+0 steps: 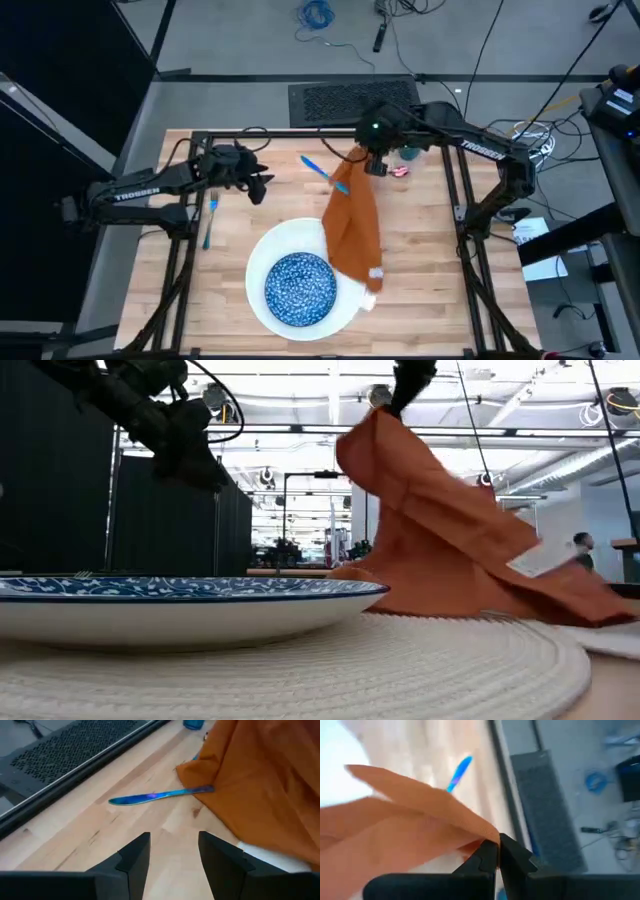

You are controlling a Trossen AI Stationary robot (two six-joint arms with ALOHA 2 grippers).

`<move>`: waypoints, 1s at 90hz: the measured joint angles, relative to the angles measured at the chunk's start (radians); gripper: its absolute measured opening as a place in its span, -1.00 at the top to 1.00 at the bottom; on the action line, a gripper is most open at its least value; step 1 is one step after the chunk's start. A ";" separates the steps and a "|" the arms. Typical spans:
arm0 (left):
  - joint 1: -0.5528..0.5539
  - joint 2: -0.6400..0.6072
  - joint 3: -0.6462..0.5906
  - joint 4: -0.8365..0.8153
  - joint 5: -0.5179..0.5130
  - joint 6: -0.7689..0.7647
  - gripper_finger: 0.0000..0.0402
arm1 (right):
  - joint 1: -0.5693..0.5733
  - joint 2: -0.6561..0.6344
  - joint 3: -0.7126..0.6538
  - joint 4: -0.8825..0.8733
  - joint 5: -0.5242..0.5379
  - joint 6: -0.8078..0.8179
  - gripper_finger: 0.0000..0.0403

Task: Set table place
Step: Fold the orange table napkin

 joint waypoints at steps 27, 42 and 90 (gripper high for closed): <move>-0.049 0.019 0.000 0.431 0.064 -0.125 0.24 | -0.023 0.042 0.032 0.073 0.002 -0.017 1.00; -0.075 0.111 0.000 0.503 -0.080 -0.080 0.24 | -0.055 0.115 0.031 0.105 0.000 0.004 1.00; -0.113 0.387 0.000 0.775 -0.258 -0.086 0.24 | -0.110 0.245 0.036 0.336 -0.011 0.028 1.00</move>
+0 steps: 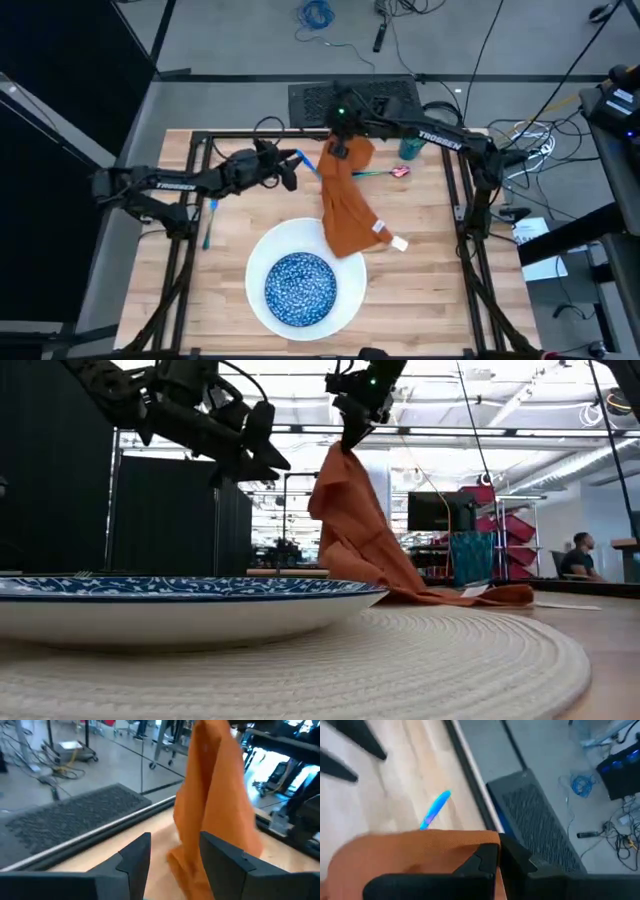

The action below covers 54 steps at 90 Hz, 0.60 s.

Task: Set table place
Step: Fold the orange table napkin

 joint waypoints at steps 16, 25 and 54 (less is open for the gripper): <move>-0.041 0.000 0.000 0.005 0.016 0.158 0.24 | -0.034 0.009 0.054 0.008 -0.086 0.032 1.00; -0.059 0.000 0.000 0.019 0.057 0.223 0.21 | -0.042 0.009 0.065 0.025 -0.120 0.035 1.00; -0.067 0.001 0.000 0.025 0.059 0.317 0.05 | -0.040 0.009 0.065 0.036 -0.177 0.059 1.00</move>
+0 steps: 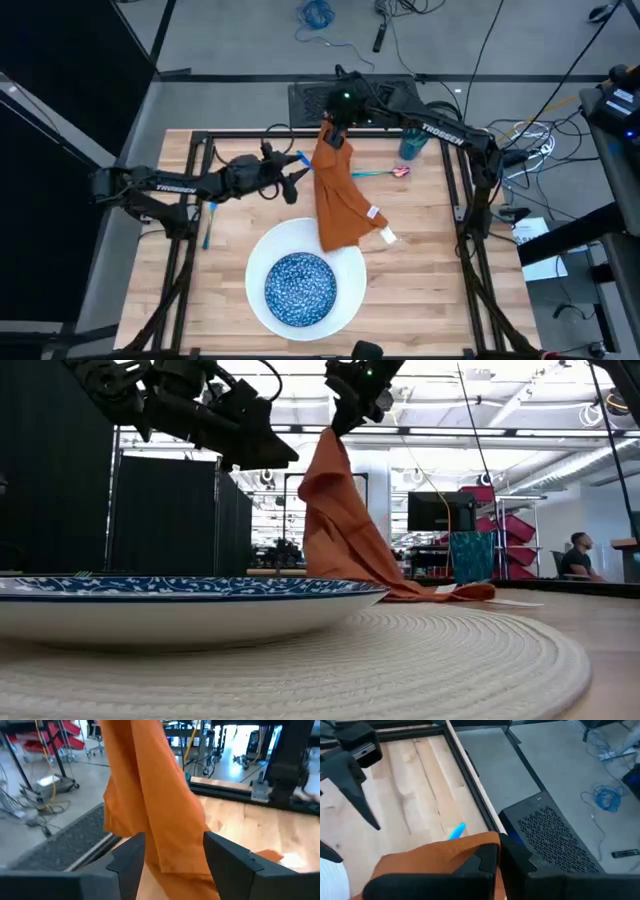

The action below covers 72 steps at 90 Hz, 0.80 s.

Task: Set table place
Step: Fold the orange table napkin

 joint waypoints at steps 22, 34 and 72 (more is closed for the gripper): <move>-0.024 0.034 0.000 0.003 -0.059 0.098 0.00 | -0.028 0.000 0.000 0.020 -0.008 0.054 1.00; -0.030 0.056 0.000 0.010 -0.142 0.122 0.00 | -0.041 0.000 0.000 0.042 -0.062 0.090 1.00; -0.044 0.072 0.001 0.063 -0.154 0.117 0.00 | -0.037 0.000 0.000 0.093 -0.085 0.121 1.00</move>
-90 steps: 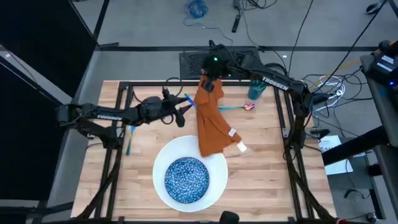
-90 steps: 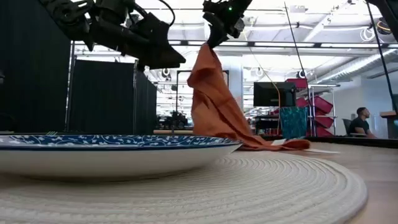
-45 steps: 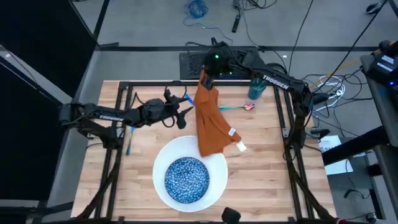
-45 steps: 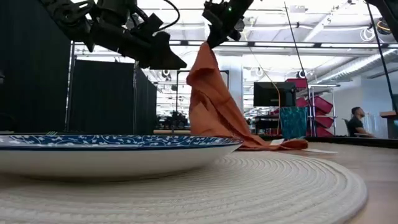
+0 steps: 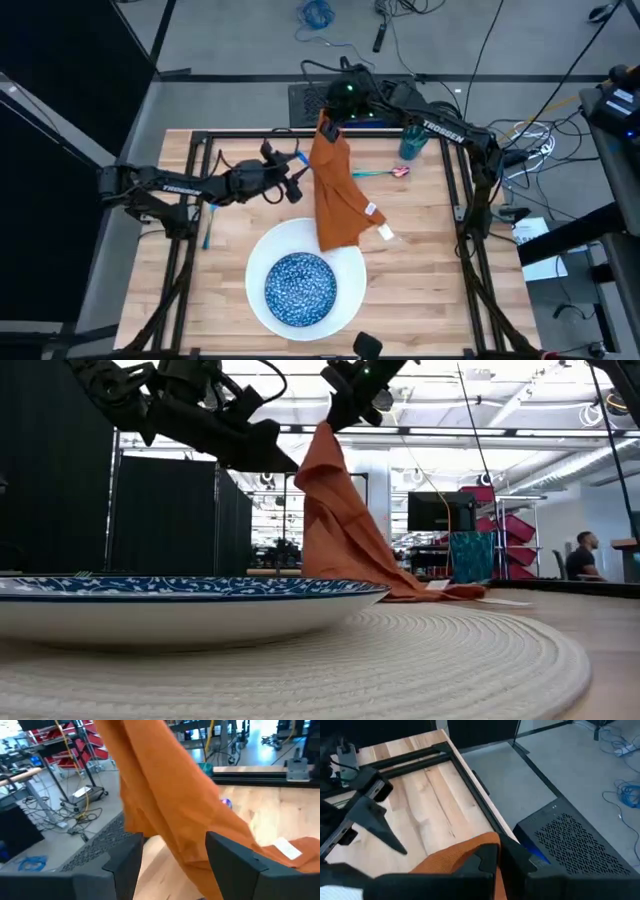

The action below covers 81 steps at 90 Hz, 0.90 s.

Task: Set table place
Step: Fold the orange table napkin

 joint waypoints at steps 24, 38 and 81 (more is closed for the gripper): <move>-0.005 0.048 0.001 0.007 -0.029 -0.001 0.00 | 0.013 0.000 0.000 0.016 -0.001 0.010 1.00; -0.004 0.049 0.001 0.036 -0.044 0.004 0.00 | 0.028 0.000 0.000 0.010 -0.015 0.010 1.00; -0.003 0.049 0.001 0.050 -0.117 0.006 0.09 | 0.033 0.000 0.000 0.026 -0.055 0.012 1.00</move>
